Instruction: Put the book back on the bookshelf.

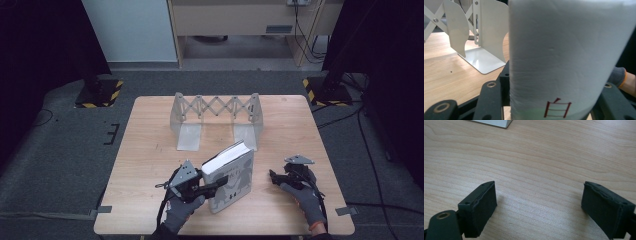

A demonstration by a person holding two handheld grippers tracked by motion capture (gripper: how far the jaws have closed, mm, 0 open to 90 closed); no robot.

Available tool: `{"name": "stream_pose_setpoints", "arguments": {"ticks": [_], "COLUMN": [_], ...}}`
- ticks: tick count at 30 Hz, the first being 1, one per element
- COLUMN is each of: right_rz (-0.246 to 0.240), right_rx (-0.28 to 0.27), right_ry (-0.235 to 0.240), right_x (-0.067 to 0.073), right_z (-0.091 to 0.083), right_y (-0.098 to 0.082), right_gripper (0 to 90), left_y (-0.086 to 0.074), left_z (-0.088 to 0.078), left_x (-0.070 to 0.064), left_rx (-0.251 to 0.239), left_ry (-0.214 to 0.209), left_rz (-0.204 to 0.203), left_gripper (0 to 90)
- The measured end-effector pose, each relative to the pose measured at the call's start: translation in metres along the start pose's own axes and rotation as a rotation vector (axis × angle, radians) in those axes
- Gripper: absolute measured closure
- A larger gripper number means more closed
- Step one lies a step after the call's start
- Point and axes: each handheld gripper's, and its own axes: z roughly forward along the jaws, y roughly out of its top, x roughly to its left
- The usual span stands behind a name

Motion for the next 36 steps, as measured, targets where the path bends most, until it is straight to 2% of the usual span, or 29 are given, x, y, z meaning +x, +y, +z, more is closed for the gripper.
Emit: {"name": "stream_pose_setpoints", "arguments": {"ticks": [5, 11, 18, 22, 29, 36], "right_rz": [0.000, 0.002, -0.001, -0.002, -0.002, -0.004], "right_rx": [0.000, 0.000, 0.002, 0.002, 0.003, 0.002], "right_ry": [0.000, -0.001, -0.001, -0.001, 0.000, -0.001], "right_x": [0.000, 0.000, 0.001, 0.000, 0.001, 0.001], "right_z": [0.000, 0.000, 0.000, 0.000, 0.000, 0.000], "right_y": [0.000, 0.000, 0.000, 0.000, 0.000, 0.000], "right_gripper": [12.9, 12.9, 12.7, 12.6, 12.4, 12.4], "left_y": [0.001, 0.001, 0.007, 0.011, 0.015, 0.018], "left_z": [0.001, 0.003, 0.010, 0.014, 0.017, 0.018], "left_x": [0.000, -0.001, -0.004, -0.003, -0.002, -0.002], "left_rx": [0.001, -0.024, -0.061, -0.083, -0.076, -0.072], "left_ry": [0.005, 0.008, 0.032, 0.032, 0.048, 0.051], "left_rz": [-0.008, -0.033, -0.017, -0.024, 0.000, 0.002], "left_gripper": [47.3, 45.8, 44.9, 43.6, 40.2, 39.0]}}
